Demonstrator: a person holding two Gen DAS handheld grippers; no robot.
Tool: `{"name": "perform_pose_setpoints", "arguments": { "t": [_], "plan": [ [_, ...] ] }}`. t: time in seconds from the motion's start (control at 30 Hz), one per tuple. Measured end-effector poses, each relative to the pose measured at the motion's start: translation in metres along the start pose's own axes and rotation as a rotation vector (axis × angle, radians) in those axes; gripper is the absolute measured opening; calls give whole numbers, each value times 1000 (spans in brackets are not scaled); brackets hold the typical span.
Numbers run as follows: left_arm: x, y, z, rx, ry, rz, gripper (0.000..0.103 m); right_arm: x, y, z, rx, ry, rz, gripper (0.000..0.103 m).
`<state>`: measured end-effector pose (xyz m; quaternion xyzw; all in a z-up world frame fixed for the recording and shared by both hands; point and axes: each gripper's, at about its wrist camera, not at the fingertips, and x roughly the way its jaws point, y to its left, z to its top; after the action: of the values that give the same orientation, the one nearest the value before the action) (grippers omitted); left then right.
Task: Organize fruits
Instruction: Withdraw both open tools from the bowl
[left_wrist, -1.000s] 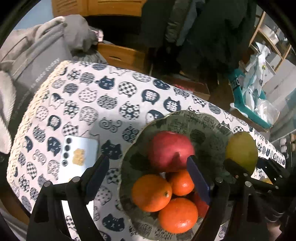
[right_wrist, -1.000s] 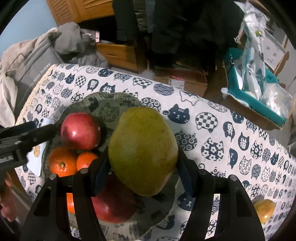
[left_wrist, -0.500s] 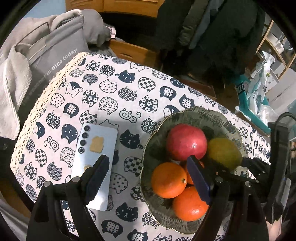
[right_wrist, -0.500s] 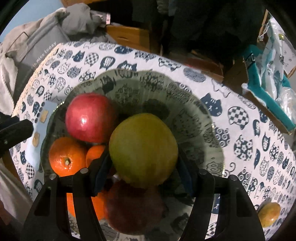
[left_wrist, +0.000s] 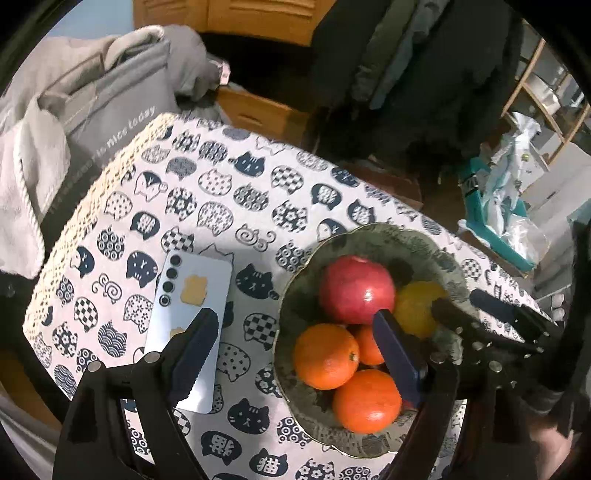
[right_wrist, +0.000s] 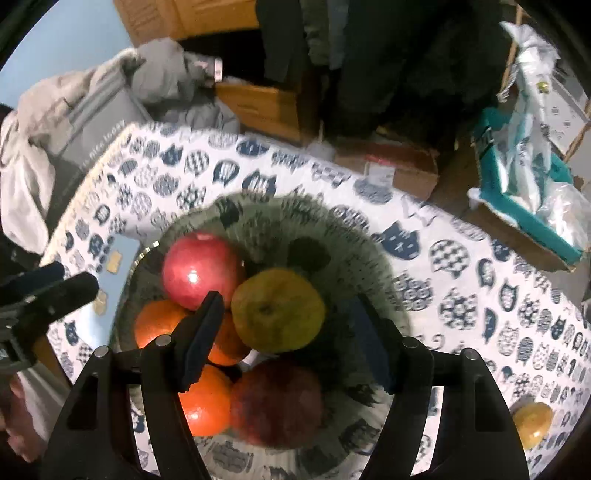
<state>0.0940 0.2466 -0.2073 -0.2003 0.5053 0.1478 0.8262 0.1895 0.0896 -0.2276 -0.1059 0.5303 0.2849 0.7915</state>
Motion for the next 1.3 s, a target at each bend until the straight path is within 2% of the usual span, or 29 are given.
{"name": "perform_pose_setpoints", "arguments": {
  "t": [0.3,0.63,0.9,1.03,1.3],
  "plan": [
    [-39,-28,-6,87,-73,-24,87,-68,-27,-1,39,-120,-48,72],
    [-80,-62,-16,173,-148,-75,87,-142,-41,-25,32,-225,-94,72],
    [-105,-82,-26,226,-187,-114,87,-185,-47,-52,9,-271,-129,72],
    [-116,-91,-32,246,-207,-127,90,-202,-54,-67,12,-288,-147,72],
    [-126,-121,-47,309,-213,-140,93,-223,-78,-100,38,-286,-175,72]
  ]
}}
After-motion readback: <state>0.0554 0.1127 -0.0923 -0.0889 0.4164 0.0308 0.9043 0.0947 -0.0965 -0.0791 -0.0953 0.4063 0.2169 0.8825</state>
